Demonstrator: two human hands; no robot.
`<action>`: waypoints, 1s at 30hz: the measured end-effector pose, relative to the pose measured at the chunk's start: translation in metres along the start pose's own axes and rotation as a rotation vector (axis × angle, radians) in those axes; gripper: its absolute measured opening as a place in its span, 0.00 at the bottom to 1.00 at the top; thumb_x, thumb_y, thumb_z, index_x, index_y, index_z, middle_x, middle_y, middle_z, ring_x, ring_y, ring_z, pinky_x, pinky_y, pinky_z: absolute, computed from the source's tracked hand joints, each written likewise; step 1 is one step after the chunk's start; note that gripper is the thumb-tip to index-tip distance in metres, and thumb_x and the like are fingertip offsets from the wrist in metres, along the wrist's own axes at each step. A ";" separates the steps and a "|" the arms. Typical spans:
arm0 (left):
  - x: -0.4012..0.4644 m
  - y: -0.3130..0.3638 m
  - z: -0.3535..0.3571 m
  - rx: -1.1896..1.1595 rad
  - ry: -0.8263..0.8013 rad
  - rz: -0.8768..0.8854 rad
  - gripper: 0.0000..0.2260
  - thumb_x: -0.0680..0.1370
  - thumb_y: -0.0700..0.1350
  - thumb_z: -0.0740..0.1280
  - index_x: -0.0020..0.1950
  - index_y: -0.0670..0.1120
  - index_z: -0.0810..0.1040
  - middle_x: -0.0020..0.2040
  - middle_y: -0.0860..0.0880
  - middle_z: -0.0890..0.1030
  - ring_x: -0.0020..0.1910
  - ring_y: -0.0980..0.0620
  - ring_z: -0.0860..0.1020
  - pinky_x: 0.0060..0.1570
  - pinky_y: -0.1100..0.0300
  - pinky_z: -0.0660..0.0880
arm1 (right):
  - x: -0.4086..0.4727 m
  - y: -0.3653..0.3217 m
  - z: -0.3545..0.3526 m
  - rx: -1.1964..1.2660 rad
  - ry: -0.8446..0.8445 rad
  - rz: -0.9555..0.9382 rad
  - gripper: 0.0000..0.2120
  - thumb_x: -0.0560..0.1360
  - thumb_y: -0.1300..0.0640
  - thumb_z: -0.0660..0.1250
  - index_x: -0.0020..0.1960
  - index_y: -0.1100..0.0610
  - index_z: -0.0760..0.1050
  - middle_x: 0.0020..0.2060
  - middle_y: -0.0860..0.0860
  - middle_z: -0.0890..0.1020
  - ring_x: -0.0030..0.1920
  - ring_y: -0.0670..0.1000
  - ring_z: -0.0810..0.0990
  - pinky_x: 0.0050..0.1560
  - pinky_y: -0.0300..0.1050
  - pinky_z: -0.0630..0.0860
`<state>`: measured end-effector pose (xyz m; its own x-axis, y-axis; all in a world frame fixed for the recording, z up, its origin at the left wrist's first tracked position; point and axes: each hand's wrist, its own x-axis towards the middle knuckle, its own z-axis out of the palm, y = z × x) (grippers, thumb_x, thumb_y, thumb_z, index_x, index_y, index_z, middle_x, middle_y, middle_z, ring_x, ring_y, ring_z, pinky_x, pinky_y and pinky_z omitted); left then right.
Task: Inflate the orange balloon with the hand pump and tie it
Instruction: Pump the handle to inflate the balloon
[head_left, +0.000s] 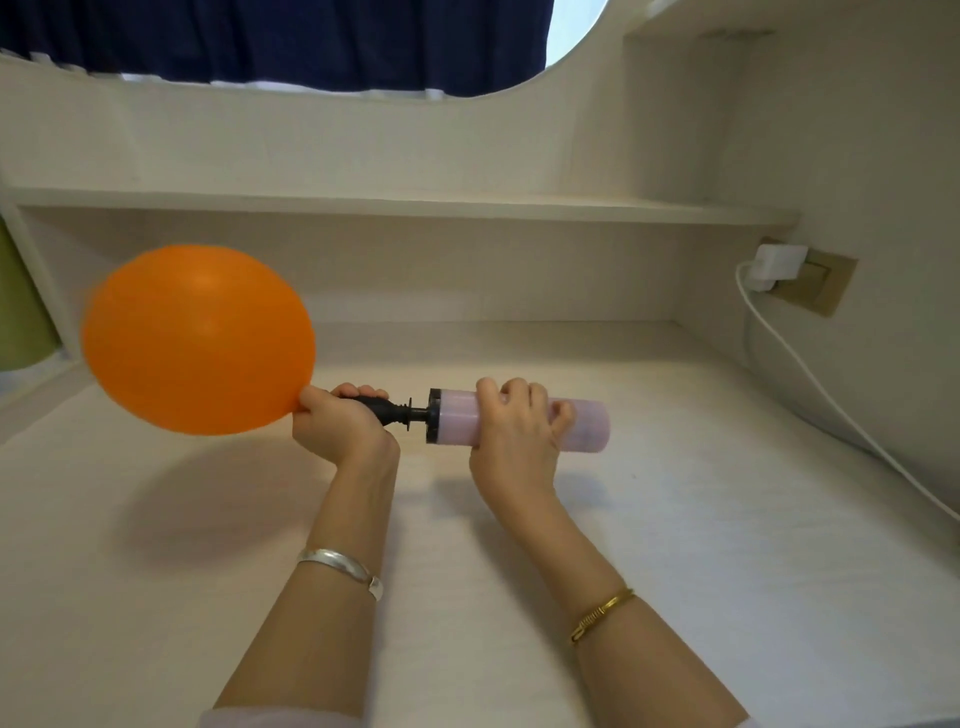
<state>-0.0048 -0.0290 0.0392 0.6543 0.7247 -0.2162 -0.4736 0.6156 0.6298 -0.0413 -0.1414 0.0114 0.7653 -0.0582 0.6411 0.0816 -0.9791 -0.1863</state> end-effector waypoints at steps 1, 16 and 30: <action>0.003 0.003 0.000 -0.003 0.018 0.002 0.11 0.77 0.39 0.52 0.33 0.46 0.63 0.25 0.50 0.67 0.17 0.56 0.68 0.25 0.63 0.72 | 0.003 0.004 -0.002 0.010 0.005 0.002 0.21 0.63 0.70 0.61 0.53 0.55 0.70 0.48 0.55 0.75 0.52 0.58 0.70 0.51 0.52 0.54; 0.012 0.012 -0.004 -0.057 0.057 -0.020 0.09 0.76 0.40 0.51 0.36 0.46 0.61 0.26 0.50 0.67 0.19 0.53 0.67 0.25 0.63 0.72 | 0.011 0.023 -0.012 -0.048 0.090 0.088 0.20 0.62 0.73 0.62 0.50 0.55 0.72 0.47 0.56 0.75 0.52 0.58 0.71 0.48 0.50 0.52; 0.018 0.016 -0.007 -0.030 0.089 -0.028 0.09 0.77 0.40 0.52 0.37 0.46 0.63 0.27 0.50 0.68 0.20 0.53 0.68 0.24 0.63 0.73 | 0.015 0.048 -0.017 -0.057 0.062 0.090 0.19 0.63 0.70 0.62 0.51 0.54 0.72 0.47 0.54 0.76 0.53 0.57 0.70 0.47 0.49 0.52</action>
<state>-0.0044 -0.0039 0.0400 0.6133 0.7307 -0.2999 -0.4738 0.6441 0.6005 -0.0362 -0.1921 0.0248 0.7268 -0.1563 0.6688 -0.0234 -0.9788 -0.2033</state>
